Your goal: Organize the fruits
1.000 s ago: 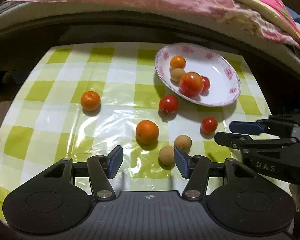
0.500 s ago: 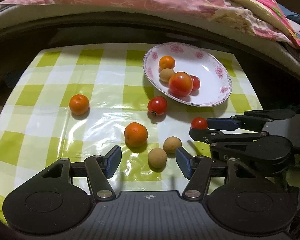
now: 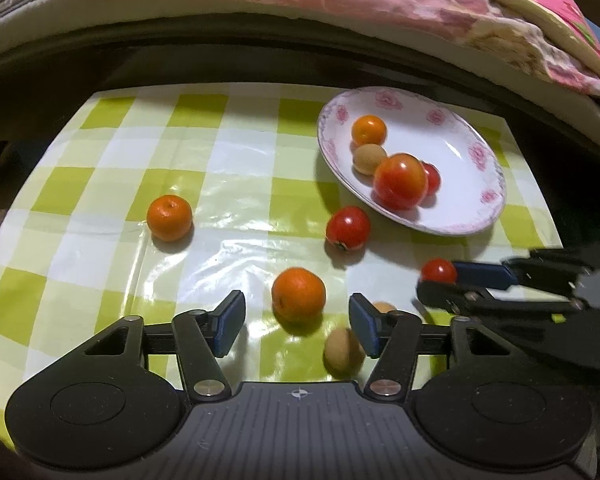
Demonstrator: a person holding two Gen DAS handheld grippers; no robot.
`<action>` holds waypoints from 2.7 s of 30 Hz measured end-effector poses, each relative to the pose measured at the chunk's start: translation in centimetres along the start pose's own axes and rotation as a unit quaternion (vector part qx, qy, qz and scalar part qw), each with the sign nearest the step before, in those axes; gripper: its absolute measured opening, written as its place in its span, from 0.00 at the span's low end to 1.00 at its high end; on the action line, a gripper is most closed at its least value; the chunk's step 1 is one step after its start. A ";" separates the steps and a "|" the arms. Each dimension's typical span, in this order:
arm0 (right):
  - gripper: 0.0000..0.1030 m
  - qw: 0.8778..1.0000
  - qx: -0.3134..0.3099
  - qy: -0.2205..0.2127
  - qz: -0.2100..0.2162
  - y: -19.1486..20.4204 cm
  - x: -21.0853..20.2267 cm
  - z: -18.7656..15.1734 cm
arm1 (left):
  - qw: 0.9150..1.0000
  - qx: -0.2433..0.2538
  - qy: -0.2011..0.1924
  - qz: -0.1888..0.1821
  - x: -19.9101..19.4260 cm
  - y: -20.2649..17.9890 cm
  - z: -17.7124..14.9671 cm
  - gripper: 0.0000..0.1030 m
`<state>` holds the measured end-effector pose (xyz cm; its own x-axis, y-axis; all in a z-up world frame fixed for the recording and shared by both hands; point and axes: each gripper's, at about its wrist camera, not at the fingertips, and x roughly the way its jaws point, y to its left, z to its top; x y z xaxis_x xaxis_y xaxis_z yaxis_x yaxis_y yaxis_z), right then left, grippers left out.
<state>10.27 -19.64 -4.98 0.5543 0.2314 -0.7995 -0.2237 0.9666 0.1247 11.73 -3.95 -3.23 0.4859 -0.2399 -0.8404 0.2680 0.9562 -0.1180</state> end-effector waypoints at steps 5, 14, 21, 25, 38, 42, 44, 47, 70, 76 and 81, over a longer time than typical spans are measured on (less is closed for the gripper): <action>0.31 1.000 0.006 0.001 0.003 -0.4 -0.5 -0.1 | 1.000 -0.003 0.000 0.007 1.1 -0.5 0.2 0.50; 0.31 1.000 0.009 0.008 0.000 -0.8 -0.7 -0.4 | 1.000 0.007 0.007 0.020 2.0 -0.7 -0.2 0.41; 0.31 1.000 0.006 0.011 -0.002 -0.7 -0.5 -0.3 | 1.000 0.013 0.002 0.023 1.8 -0.8 -0.3 0.38; 0.31 1.000 0.005 0.012 -0.001 -0.7 -0.4 -0.3 | 1.000 0.017 0.002 0.020 1.2 -0.8 -0.3 0.38; 0.41 1.000 0.005 0.008 -0.003 -0.5 -0.1 0.0 | 0.999 0.022 0.017 0.026 0.5 0.2 -1.2 0.39; 0.41 1.000 -0.003 0.006 -0.007 -0.1 0.1 0.0 | 0.999 0.027 0.015 0.019 0.2 0.4 -1.7 0.40; 0.41 1.000 -0.011 0.006 -0.009 0.1 0.1 0.0 | 0.999 0.032 0.012 0.016 -0.2 0.6 -1.9 0.41; 0.40 1.000 -0.020 0.006 -0.012 0.3 0.1 -0.2 | 0.999 0.032 0.014 0.016 -0.3 1.1 -2.3 0.45; 0.35 1.000 -0.014 0.010 -0.010 -0.1 -0.1 -0.2 | 0.999 0.029 0.009 0.032 0.4 0.5 -1.4 0.46; 0.40 1.000 -0.010 0.008 -0.006 -0.2 0.0 -0.1 | 0.999 0.031 0.009 0.035 0.3 0.6 -1.5 0.39; 0.36 1.000 -0.016 0.005 -0.015 0.1 0.1 -0.1 | 0.999 0.033 0.007 0.038 0.4 0.7 -1.4 0.36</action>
<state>10.21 -19.49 -5.12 0.5540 0.2005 -0.8080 -0.2320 0.9693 0.0815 10.93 -3.16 -4.37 0.4954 -0.1641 -0.8530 0.2850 0.9583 -0.0188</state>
